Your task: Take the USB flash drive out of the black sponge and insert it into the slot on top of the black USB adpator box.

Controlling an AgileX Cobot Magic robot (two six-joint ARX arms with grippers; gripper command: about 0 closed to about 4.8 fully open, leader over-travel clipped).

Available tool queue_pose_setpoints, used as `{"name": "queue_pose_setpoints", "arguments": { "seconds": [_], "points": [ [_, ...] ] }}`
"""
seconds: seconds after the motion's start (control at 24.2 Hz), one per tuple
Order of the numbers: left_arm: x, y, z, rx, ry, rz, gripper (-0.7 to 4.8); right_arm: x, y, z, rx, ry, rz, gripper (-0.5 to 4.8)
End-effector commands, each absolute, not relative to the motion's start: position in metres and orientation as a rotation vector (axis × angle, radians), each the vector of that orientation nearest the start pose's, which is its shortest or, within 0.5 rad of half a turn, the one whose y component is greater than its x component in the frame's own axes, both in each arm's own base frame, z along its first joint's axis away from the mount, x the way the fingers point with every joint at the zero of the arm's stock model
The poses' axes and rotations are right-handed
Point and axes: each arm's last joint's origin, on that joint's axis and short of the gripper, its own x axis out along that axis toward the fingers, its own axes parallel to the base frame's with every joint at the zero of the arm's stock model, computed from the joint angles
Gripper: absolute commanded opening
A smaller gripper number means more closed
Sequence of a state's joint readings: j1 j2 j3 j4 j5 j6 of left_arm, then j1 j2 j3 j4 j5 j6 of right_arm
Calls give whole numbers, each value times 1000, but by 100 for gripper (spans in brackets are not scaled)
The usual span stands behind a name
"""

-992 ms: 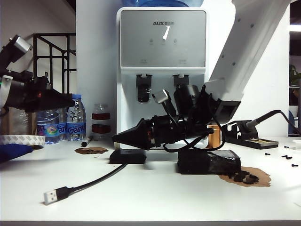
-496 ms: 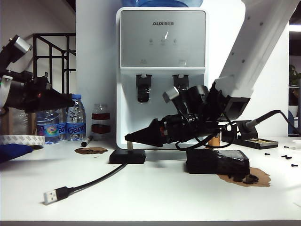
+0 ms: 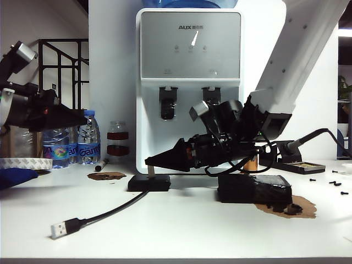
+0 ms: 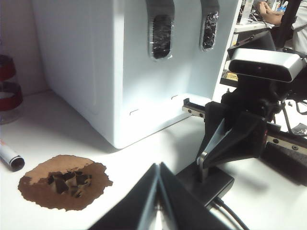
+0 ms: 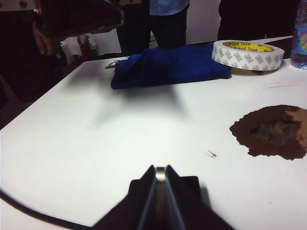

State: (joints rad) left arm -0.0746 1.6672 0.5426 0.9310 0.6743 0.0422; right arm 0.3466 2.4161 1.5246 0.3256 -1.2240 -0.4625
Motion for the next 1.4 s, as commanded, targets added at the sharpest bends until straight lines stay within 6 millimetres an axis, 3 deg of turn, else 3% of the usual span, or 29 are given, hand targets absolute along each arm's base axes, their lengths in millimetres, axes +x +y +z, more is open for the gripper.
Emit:
{"name": "queue_pose_setpoints", "arguments": {
  "seconds": [0.04, 0.17, 0.5, 0.7, 0.91, 1.4],
  "points": [
    [292, -40, 155, -14, 161, -756, -4, 443, 194, 85, -91, 216, 1612, -3],
    [292, -40, 155, -14, 161, -756, -4, 441, 203, 83, -109, 187, 1624, -3],
    [291, -40, 155, -16, 161, -778, -4, 440, 203, 73, -57, 256, 1613, -3],
    [291, -41, 155, -19, 160, -806, -4, 439, 190, 67, 58, 375, 1578, -3],
    [290, -41, 156, -21, 159, -823, -4, 442, 180, 72, 85, 372, 1586, -3],
    [290, -41, 155, -21, 160, -823, -4, 436, 184, 67, 91, 403, 1579, -3]
  ]
}}
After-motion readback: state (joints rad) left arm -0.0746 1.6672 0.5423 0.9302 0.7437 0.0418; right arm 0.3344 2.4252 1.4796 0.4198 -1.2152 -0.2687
